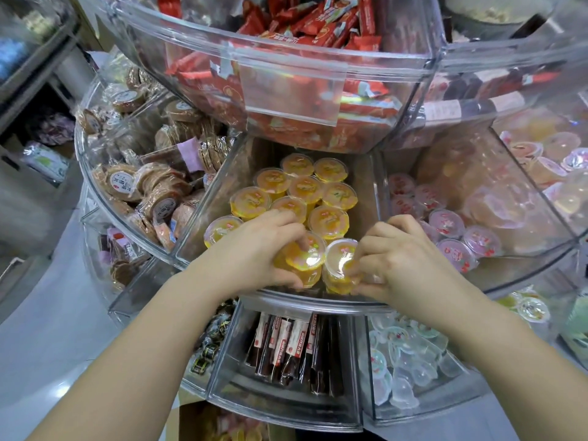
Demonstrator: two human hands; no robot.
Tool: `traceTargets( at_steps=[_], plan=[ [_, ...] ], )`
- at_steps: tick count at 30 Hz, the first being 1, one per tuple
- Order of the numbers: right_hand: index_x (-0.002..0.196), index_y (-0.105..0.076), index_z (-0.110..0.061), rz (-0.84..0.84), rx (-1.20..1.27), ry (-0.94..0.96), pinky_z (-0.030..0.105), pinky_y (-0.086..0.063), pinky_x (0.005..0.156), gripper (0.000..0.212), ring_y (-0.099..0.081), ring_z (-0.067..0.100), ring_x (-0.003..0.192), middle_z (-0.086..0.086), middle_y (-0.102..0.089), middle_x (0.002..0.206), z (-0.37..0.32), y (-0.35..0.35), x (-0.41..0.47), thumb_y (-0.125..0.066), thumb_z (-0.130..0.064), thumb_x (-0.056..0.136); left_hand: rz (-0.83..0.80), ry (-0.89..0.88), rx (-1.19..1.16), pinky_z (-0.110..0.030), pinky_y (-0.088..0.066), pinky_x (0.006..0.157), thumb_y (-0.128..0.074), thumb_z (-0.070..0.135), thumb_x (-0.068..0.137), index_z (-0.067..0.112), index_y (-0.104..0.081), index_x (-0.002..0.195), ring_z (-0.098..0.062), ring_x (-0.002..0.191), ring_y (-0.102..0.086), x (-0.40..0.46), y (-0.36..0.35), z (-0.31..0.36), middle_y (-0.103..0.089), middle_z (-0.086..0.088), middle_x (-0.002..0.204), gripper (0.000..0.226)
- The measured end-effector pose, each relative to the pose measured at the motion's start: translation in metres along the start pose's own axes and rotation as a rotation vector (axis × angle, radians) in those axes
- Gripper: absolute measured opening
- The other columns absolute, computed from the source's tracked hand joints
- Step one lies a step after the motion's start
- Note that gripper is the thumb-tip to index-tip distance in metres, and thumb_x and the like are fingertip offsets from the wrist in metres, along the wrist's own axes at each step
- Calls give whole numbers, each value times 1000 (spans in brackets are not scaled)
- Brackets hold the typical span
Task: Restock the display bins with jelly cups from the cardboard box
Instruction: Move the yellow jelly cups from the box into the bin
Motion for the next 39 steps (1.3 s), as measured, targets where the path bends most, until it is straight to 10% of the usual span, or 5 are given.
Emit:
traceTargets(
  at_steps=[9, 27, 33, 39],
  plan=[
    [56, -70, -20, 71, 14, -47, 32, -33, 76, 21, -64, 21, 65, -4, -68, 68, 4, -3, 2, -90, -24, 52, 58, 115, -25, -25, -29, 107, -66, 43, 80, 19, -56, 127, -13, 127, -44, -1, -1, -10, -52, 4, 136, 53],
    [77, -77, -19, 47, 93, -83, 34, -27, 85, 25, -65, 23, 80, -5, -71, 80, 4, 3, -7, -80, -40, 63, 185, 83, -55, -44, -43, 96, -78, 28, 71, 26, -72, 101, -13, 110, -55, -15, 3, 0, -65, 11, 113, 31],
    [81, -73, -22, 201, 302, -183, 33, -36, 75, 13, -62, 17, 79, -9, -70, 78, -18, 26, 0, -66, -33, 80, 657, 254, -351, -17, -44, 91, -68, 26, 81, 35, -67, 96, -1, 103, -60, -89, 26, -8, -66, 22, 100, 18],
    [87, -72, -22, -22, 764, 57, 21, -46, 73, 17, -60, 6, 79, -11, -68, 82, -135, -7, 22, -59, -32, 85, 964, 730, -614, -4, -45, 75, -63, 25, 81, 43, -69, 83, 1, 81, -64, -223, -31, -31, -71, 17, 88, 19]
  ],
)
Point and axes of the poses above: each hand's wrist, its own x-axis towards the middle knuckle, its own y-axis out of the back of the hand, z = x × y, the point moved 6 cm from there along x, towards the middle knuckle
